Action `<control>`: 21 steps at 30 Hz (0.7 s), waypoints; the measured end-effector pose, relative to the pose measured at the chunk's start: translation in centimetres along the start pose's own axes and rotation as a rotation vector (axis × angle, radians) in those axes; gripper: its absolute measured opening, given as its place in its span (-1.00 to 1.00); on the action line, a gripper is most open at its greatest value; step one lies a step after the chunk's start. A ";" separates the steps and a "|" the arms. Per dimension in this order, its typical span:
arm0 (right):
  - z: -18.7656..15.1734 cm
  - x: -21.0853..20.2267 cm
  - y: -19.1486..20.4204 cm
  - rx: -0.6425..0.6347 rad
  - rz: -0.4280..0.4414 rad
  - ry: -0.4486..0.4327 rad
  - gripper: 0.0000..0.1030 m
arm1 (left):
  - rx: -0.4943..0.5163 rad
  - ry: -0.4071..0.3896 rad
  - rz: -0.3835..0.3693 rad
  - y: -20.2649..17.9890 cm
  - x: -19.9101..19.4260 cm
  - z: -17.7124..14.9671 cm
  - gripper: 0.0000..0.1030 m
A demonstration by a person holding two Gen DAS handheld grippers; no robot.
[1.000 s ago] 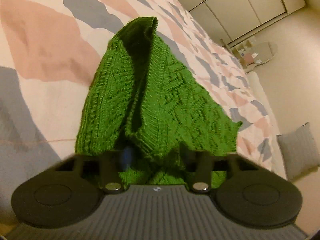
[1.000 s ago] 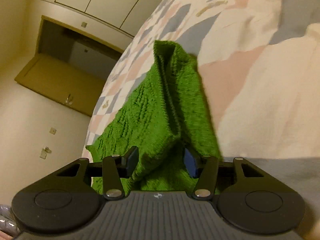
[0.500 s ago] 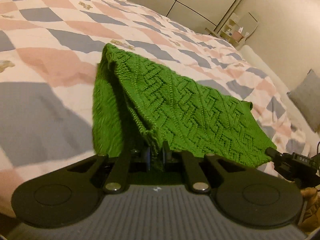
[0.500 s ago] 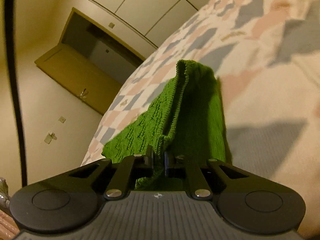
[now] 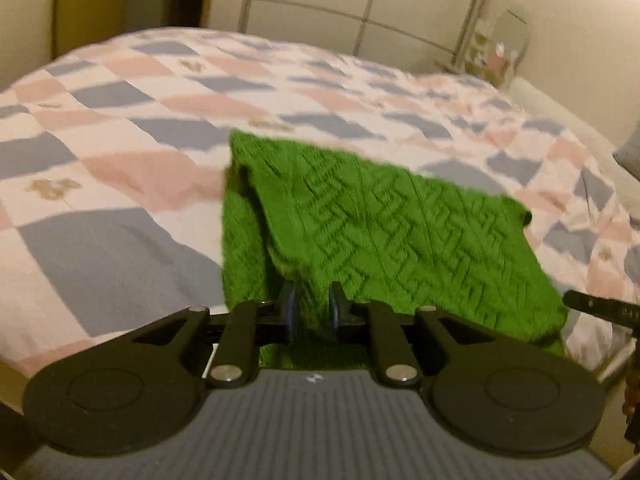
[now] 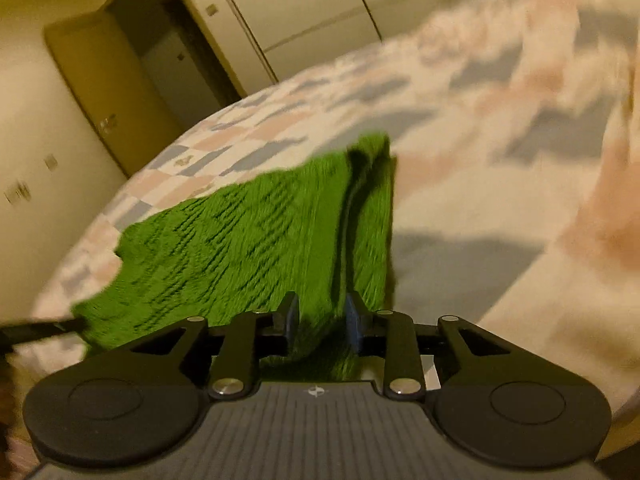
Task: Fold clothes
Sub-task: 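Carry the hem over the vest with both grippers and lower it near the neckline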
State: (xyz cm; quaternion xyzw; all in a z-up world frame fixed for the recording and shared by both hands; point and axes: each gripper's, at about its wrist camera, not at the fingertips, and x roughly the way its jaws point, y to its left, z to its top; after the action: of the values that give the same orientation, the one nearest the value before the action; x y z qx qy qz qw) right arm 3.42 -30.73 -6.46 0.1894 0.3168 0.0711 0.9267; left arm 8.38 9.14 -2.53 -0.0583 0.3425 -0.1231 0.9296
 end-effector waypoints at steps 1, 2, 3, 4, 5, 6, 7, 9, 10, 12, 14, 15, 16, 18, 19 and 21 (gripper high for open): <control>0.0 -0.4 0.2 -0.007 -0.001 -0.013 -0.41 | -0.001 -0.019 0.015 -0.1 -0.4 0.1 -0.77; 0.0 -0.7 0.4 -0.014 0.000 -0.023 -0.41 | 0.014 -0.030 0.025 -0.5 -0.5 0.2 -0.77; -0.1 -0.7 0.6 -0.017 0.010 -0.019 -0.41 | 0.029 -0.040 0.035 -0.8 -0.6 0.2 -0.77; -0.3 -0.7 0.7 -0.021 0.017 -0.013 -0.42 | 0.054 -0.040 0.041 -1.3 -0.4 0.2 -0.76; -0.5 -0.4 0.9 -0.031 0.006 0.007 -0.42 | 0.082 -0.028 0.043 -1.8 0.1 0.0 -0.76; -0.8 -0.1 1.0 -0.039 -0.004 0.024 -0.42 | 0.104 -0.002 0.045 -2.1 0.8 -0.3 -0.75; -1.0 0.0 0.9 -0.037 -0.009 0.031 -0.42 | 0.123 0.023 0.049 -2.3 1.6 -0.7 -0.73; -1.5 0.2 0.9 -0.034 -0.020 0.045 -0.42 | 0.137 0.069 0.076 -2.5 3.3 -1.7 -0.73; -1.8 0.3 0.8 -0.032 -0.025 0.052 -0.42 | 0.144 0.092 0.089 -2.6 4.1 -2.2 -0.73; -1.9 0.2 1.0 -0.033 -0.035 0.053 -0.42 | 0.150 0.098 0.109 -2.9 4.4 -2.6 -0.73; -1.7 -0.4 1.4 -0.048 -0.050 0.036 -0.41 | 0.139 0.083 0.112 -3.2 3.7 -2.4 -0.74; -1.6 -0.7 1.5 -0.055 -0.058 0.027 -0.41 | 0.134 0.077 0.112 -3.3 3.3 -2.3 -0.73; -1.6 -0.9 1.6 -0.055 -0.063 0.023 -0.41 | 0.129 0.071 0.113 -3.3 2.9 -2.1 -0.73; -1.4 -1.2 1.7 -0.055 -0.075 0.014 -0.41 | 0.118 0.054 0.111 -3.4 1.9 -2.0 -0.73; -1.4 -1.3 1.9 -0.057 -0.092 0.012 -0.37 | 0.114 0.045 0.109 -3.5 1.3 -2.0 -0.73; -1.3 -1.4 2.3 -0.065 -0.134 0.007 -0.21 | 0.107 0.031 0.108 -3.6 0.4 -1.8 -0.70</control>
State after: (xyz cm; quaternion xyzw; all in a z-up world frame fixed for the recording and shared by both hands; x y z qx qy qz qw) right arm 1.51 -28.61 -5.75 0.1373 0.3296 0.0201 0.9339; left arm 6.80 5.52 -3.47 0.0122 0.3523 -0.0918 0.9313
